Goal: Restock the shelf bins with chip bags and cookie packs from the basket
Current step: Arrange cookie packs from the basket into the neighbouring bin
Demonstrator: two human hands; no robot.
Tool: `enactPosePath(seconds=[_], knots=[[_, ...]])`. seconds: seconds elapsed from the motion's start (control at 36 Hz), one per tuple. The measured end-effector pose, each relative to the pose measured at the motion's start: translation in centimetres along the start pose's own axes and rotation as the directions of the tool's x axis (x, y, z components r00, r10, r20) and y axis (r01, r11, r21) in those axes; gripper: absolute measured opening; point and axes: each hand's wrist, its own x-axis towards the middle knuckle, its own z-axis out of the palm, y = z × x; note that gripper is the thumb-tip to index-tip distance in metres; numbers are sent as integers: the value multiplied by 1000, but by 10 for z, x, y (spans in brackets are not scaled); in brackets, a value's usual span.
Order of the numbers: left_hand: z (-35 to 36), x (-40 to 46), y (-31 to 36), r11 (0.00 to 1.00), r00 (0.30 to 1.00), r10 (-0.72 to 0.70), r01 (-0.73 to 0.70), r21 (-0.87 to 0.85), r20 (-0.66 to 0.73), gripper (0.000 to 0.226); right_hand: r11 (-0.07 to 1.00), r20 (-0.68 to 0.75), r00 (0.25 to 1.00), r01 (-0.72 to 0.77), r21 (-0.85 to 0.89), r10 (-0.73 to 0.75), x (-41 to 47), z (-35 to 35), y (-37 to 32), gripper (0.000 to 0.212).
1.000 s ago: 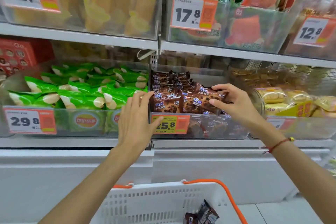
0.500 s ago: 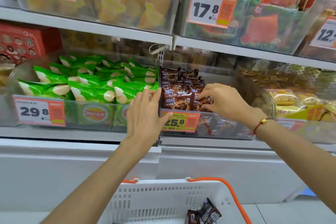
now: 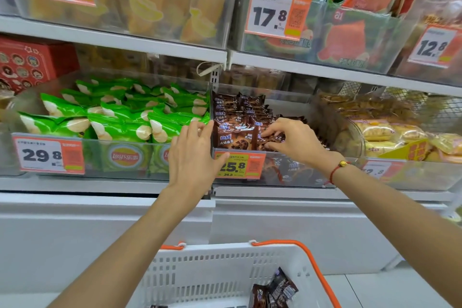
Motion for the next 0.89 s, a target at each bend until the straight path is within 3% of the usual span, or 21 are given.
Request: enactPosePath(seconds=[0.17, 0.25, 0.33, 0.42, 0.5, 0.61, 0.72, 0.89], knots=[[-6, 2, -2, 1000, 999, -5, 5, -5, 44, 78, 996, 103, 995, -18, 88, 9, -6, -10, 4, 35], [-11, -5, -6, 999, 1000, -14, 13, -50, -10, 72, 990, -74, 997, 2, 144, 9, -20, -9, 6, 35], [-19, -21, -13, 988, 992, -66, 50, -143, -109, 51, 969, -285, 958, 37, 245, 35, -40, -4, -10, 28], [-26, -38, -19, 973, 988, -143, 129, -189, -63, 34, 925, -321, 947, 105, 365, 19, -61, 12, -39, 22], [-29, -45, -29, 964, 954, -220, 244, -102, 202, 27, 864, -183, 983, 86, 497, 8, -81, 47, -67, 19], [-16, -56, -51, 962, 821, -262, 261, 75, 507, 17, 845, 185, 983, -81, 529, -21, -109, 113, -87, 16], [17, -85, -80, 939, 655, -321, 312, 141, 684, 19, 879, 566, 822, -216, 425, -71, -140, 174, -95, 21], [86, -187, -115, 895, 466, -379, 404, 189, 800, 24, 900, 786, 611, -283, 331, -97, -206, 254, -117, 25]])
